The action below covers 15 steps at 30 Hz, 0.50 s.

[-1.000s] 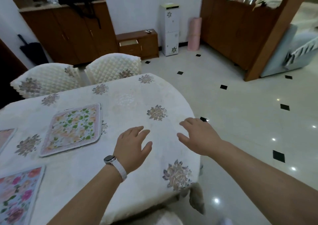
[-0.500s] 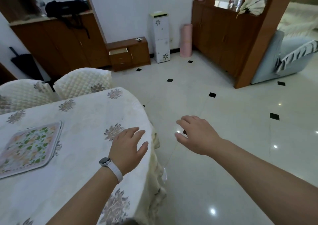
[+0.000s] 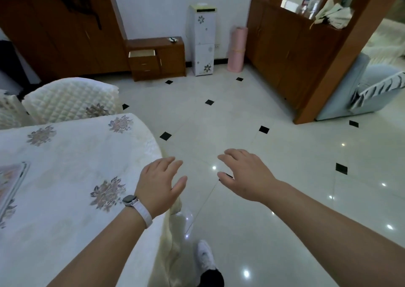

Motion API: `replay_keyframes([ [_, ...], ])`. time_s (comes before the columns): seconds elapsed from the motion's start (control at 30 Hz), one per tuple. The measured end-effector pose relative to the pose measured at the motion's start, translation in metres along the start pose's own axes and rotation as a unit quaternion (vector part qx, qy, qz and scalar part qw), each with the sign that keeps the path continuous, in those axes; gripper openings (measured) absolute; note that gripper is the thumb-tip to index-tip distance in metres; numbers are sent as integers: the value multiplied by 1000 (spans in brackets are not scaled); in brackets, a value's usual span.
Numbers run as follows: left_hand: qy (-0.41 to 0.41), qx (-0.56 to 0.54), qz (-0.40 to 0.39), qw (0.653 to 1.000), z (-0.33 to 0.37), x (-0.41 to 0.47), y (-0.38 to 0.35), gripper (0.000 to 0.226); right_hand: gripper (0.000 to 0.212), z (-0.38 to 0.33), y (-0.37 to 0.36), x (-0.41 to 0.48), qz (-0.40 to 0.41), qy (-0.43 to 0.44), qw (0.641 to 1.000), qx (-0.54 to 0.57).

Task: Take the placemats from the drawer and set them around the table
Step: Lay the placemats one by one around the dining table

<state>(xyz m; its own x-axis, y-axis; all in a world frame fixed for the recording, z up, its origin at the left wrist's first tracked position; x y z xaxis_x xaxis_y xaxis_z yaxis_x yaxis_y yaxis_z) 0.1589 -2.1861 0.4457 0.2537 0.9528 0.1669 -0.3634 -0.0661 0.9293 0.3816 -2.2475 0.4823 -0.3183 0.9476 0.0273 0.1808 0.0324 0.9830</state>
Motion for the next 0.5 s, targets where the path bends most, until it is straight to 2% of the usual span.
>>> replay_keyframes([
  [0.27,39,-24,-1,999,-20,149,-34,51,67,74,13,141,-45,36,998,-12],
  [0.37,39,-19,2,999,-28,202,-34,50,55,94,24,194,-39,46,998,-22],
  [0.5,61,-18,22,998,-45,245,-28,50,53,107,28,253,-42,67,997,-22],
])
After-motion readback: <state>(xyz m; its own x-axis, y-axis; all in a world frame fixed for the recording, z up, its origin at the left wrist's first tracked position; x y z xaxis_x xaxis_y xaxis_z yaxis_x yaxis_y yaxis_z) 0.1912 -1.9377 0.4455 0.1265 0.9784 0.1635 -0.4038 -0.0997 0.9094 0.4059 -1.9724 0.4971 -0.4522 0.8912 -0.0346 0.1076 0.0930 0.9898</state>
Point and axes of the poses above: each hand's wrist, its own x-axis towards the middle knuckle, its own y-axis out of the back of the hand, z = x × y, the point moved 4 cm from there along x, towards the middle knuckle, and after that the axes turned 15 degrees about y, right-handed, at the moved point
